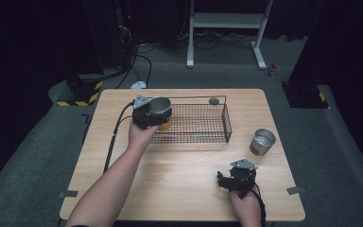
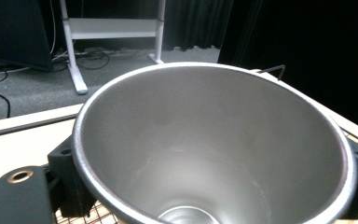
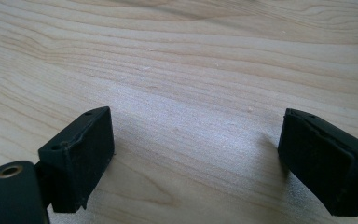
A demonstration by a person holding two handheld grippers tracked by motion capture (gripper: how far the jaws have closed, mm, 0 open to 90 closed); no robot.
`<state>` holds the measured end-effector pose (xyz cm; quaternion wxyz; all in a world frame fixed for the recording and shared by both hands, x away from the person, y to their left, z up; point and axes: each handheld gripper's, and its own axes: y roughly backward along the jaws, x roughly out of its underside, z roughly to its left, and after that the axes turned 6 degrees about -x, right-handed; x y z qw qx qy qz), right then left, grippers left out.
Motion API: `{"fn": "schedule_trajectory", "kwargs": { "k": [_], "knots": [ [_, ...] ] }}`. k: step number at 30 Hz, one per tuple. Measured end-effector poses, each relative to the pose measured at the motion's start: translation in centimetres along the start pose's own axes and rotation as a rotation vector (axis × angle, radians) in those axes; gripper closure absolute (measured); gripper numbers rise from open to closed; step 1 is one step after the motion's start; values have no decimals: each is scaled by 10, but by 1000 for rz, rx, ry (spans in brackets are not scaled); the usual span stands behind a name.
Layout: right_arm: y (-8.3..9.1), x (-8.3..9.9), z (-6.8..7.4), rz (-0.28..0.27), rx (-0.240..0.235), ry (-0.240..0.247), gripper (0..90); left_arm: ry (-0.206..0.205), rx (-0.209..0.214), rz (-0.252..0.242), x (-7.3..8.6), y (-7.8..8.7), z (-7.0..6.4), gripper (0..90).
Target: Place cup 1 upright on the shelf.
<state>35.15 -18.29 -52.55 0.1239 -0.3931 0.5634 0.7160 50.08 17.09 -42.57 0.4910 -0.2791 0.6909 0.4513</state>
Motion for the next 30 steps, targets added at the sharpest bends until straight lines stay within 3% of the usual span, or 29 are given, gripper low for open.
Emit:
{"fn": "schedule_trajectory", "kwargs": {
  "k": [10, 16, 20, 23, 30],
  "knots": [
    [0, 0, 0, -2, 0, 0, 106, 11, -27, 21, 5, -9, 2, 130],
    [0, 0, 0, -2, 0, 0, 106, 6, -35, 87, 9, -16, 1, 130],
    [0, 0, 0, -2, 0, 0, 106, -11, -42, 93, 11, -18, -1, 130],
    [0, 0, 0, -2, 0, 0, 106, -1, -44, 98, 12, -20, -1, 129],
    [0, 0, 0, -2, 0, 0, 107, -9, -80, 119, 16, -26, -2, 129]
  ]
}}
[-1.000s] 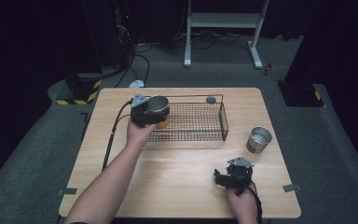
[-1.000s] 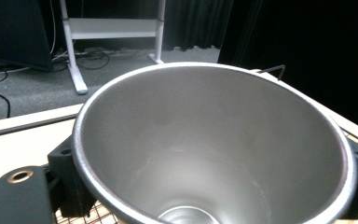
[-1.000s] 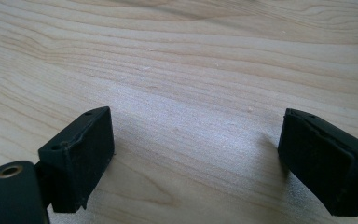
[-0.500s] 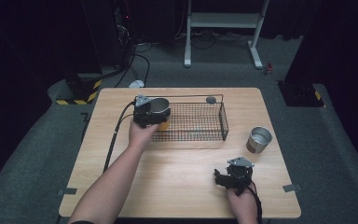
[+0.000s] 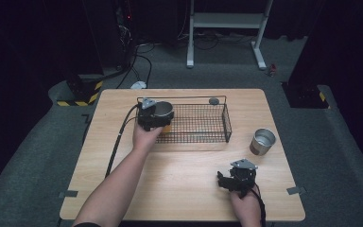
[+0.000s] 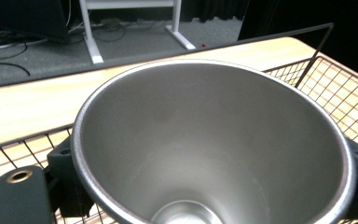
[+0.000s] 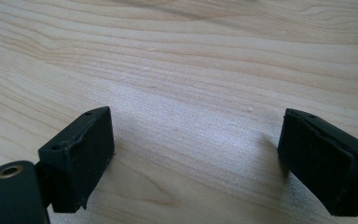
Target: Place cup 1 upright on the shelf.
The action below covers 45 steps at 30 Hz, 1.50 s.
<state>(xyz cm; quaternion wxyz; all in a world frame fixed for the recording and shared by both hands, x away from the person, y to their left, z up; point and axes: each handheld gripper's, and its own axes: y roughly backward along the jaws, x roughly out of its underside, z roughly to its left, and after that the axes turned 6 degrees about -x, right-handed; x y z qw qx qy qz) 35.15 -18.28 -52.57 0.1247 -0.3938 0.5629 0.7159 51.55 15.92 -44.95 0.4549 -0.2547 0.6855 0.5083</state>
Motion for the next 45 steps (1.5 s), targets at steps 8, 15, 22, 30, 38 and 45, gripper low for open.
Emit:
{"fn": "schedule_trajectory", "kwargs": {
  "k": [8, 15, 22, 30, 38, 45],
  "knots": [
    [0, 0, 0, 0, 0, 0, 107, 1, -38, 28, 2, -1, -5, 129],
    [0, 0, 0, 0, 0, 1, 107, -19, -47, 40, 8, -4, -10, 129],
    [0, 0, 0, 0, 0, 0, 107, -59, -68, 56, 12, -6, -14, 129],
    [0, 0, 0, 0, 0, 0, 107, -65, -62, 68, 18, -8, -16, 129],
    [0, 0, 0, 0, 0, 1, 107, -63, -54, 80, 19, -6, -13, 129],
    [0, 0, 0, 0, 0, 1, 108, -78, -68, 105, 22, -3, -9, 131]
  ]
}}
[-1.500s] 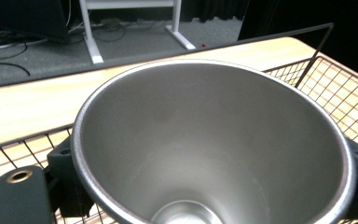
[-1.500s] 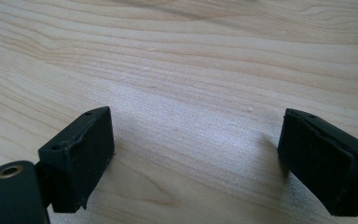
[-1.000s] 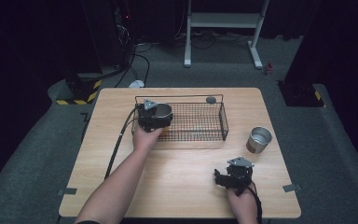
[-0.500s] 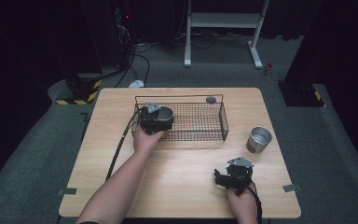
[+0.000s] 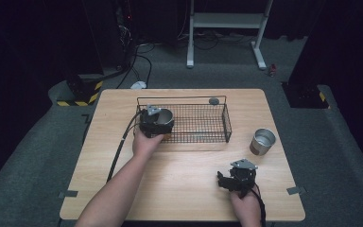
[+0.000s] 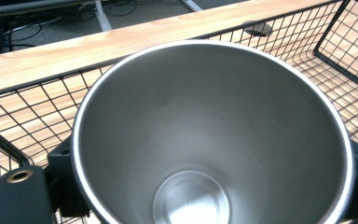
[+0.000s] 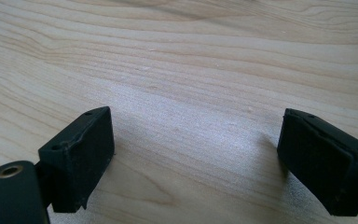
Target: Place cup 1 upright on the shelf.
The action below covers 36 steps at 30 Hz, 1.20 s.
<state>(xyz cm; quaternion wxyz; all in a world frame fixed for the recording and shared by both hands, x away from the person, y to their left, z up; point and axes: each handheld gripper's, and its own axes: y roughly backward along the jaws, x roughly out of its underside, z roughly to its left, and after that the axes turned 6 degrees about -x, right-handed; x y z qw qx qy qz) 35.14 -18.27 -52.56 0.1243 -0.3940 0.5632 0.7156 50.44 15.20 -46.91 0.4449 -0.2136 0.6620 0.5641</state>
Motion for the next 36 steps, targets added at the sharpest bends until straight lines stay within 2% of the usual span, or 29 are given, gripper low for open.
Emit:
{"fn": "schedule_trajectory", "kwargs": {
  "k": [5, 18, 28, 36],
  "knots": [
    [0, 0, 0, 0, 0, 0, 108, -14, -6, -1, 2, 1, 0, 135],
    [0, 0, 0, 0, 0, 0, 108, -13, -4, 5, 2, 2, 0, 128],
    [0, 0, 0, 0, 0, 0, 108, -7, -25, 12, 0, 3, 0, 18],
    [0, 0, 0, 0, 0, 0, 108, -16, -25, 11, -3, 6, -1, 0]
  ]
}}
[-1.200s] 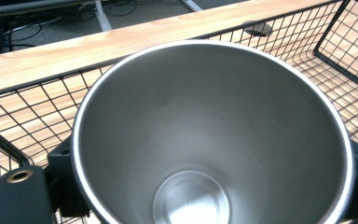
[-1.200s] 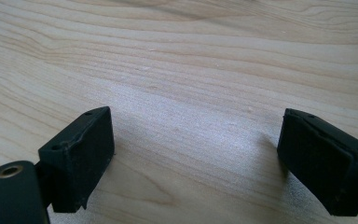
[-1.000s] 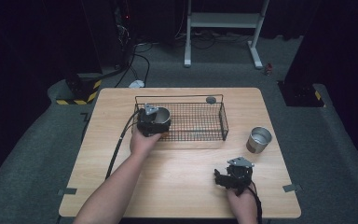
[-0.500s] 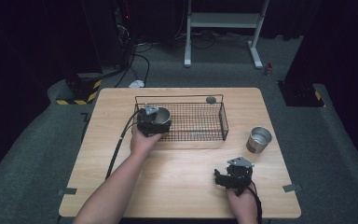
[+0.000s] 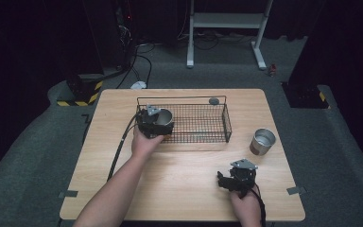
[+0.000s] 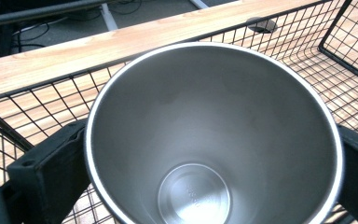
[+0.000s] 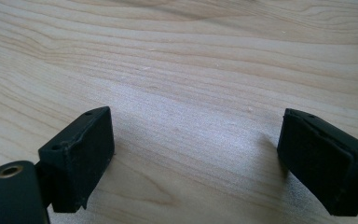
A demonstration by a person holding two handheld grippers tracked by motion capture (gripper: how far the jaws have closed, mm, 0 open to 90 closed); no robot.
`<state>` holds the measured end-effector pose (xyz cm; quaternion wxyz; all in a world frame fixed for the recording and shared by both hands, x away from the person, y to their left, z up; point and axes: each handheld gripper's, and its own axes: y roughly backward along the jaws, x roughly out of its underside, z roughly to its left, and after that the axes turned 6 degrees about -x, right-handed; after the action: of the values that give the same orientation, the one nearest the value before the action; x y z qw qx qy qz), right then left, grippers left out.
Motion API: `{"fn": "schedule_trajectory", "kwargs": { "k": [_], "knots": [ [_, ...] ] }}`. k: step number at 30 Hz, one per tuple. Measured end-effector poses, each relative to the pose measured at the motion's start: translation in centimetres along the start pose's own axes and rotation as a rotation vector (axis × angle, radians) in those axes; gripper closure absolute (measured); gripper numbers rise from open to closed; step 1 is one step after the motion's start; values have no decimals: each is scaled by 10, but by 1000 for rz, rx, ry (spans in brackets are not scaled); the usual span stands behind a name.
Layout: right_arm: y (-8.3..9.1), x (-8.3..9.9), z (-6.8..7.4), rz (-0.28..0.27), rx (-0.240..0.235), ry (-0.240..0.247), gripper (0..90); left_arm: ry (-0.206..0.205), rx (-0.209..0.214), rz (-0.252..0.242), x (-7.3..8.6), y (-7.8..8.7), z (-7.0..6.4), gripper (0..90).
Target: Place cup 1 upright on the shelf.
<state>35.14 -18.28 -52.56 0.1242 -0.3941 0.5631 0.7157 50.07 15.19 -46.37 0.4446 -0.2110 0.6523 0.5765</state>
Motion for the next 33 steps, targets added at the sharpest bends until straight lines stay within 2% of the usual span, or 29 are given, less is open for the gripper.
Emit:
{"fn": "schedule_trajectory", "kwargs": {
  "k": [13, 17, 33],
  "knots": [
    [0, 0, 0, -1, 1, 0, 108, 23, 3, -27, -5, 15, 4, 0],
    [0, 0, 0, -1, 0, 0, 108, 17, 3, -42, -6, 21, 5, 0],
    [0, 0, 0, -1, 0, 0, 108, 36, 37, -79, -4, 38, 8, 0]
  ]
}}
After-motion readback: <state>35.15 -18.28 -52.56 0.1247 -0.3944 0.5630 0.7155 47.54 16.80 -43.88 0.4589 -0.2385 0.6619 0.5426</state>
